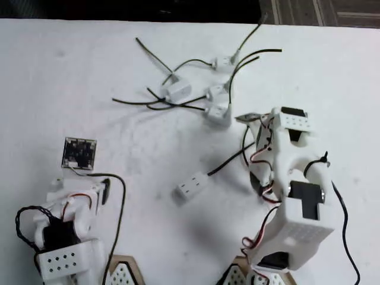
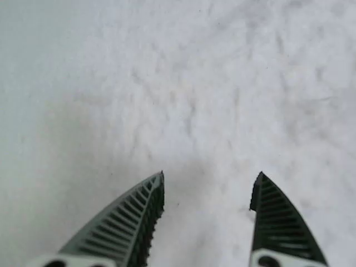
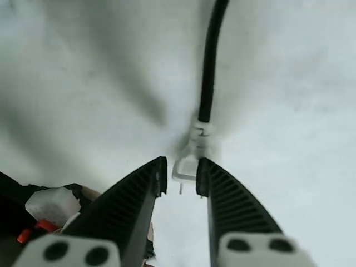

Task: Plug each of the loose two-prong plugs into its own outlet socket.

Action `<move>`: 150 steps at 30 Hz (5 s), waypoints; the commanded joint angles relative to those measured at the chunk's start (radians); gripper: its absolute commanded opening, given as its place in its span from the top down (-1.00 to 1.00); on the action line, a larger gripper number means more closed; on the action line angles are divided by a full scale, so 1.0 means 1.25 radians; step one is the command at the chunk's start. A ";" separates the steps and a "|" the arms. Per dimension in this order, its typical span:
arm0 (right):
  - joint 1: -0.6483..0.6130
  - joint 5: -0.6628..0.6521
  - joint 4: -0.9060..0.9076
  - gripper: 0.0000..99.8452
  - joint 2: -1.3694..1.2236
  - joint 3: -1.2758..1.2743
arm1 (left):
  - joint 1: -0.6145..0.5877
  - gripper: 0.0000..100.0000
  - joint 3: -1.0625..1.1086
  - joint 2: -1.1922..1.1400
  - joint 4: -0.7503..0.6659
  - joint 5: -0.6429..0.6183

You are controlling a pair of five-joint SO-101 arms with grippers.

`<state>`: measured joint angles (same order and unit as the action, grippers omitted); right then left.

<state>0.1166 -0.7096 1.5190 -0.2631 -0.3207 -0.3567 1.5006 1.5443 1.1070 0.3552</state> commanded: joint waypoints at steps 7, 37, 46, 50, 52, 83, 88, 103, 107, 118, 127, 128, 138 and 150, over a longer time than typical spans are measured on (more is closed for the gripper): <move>0.014 -0.009 0.055 0.82 0.012 0.064 | -0.007 0.48 -0.002 0.008 -0.014 0.009; 0.045 -0.006 0.074 0.84 -0.105 0.047 | -0.007 0.48 -0.002 0.008 -0.012 0.009; 0.002 -0.002 0.052 0.96 -0.126 0.029 | -0.007 0.48 -0.002 0.008 -0.012 0.009; 0.008 -0.002 0.073 0.97 -0.060 0.029 | -0.007 0.48 -0.002 0.008 -0.012 0.009; 0.008 -0.002 0.087 0.97 -0.017 0.032 | -0.007 0.48 -0.002 0.008 -0.012 0.020; -0.009 -0.002 -0.012 0.81 0.105 -0.126 | -0.007 0.48 -0.002 0.008 -0.010 0.041; -0.007 -0.002 -0.025 0.81 0.112 -0.125 | -0.007 0.48 -0.002 0.008 -0.010 0.041; 0.008 -0.002 -0.026 0.81 0.105 -0.114 | -0.007 0.48 -0.002 0.008 -0.010 0.043; 0.007 -0.002 -0.063 0.81 0.105 -0.161 | -0.007 0.48 -0.002 0.008 -0.009 0.043; -0.091 0.050 -0.068 0.84 0.112 -0.232 | -0.007 0.48 -0.001 0.008 -0.009 0.043; -0.149 0.120 -0.056 0.97 0.114 -0.233 | -0.007 0.48 -0.001 0.008 -0.009 0.043; -0.158 0.124 -0.042 0.97 0.114 -0.231 | -0.007 0.48 -0.001 0.008 -0.009 0.044; -0.244 0.189 -0.014 0.79 0.106 -0.233 | -0.007 0.48 -0.001 0.008 -0.009 0.044; -0.300 0.241 -0.014 0.90 0.106 -0.234 | -0.007 0.48 -0.001 0.008 -0.009 0.045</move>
<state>-0.2409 -0.4166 1.4899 -0.1511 -0.6137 -0.3567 1.5037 1.5443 1.1070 0.4012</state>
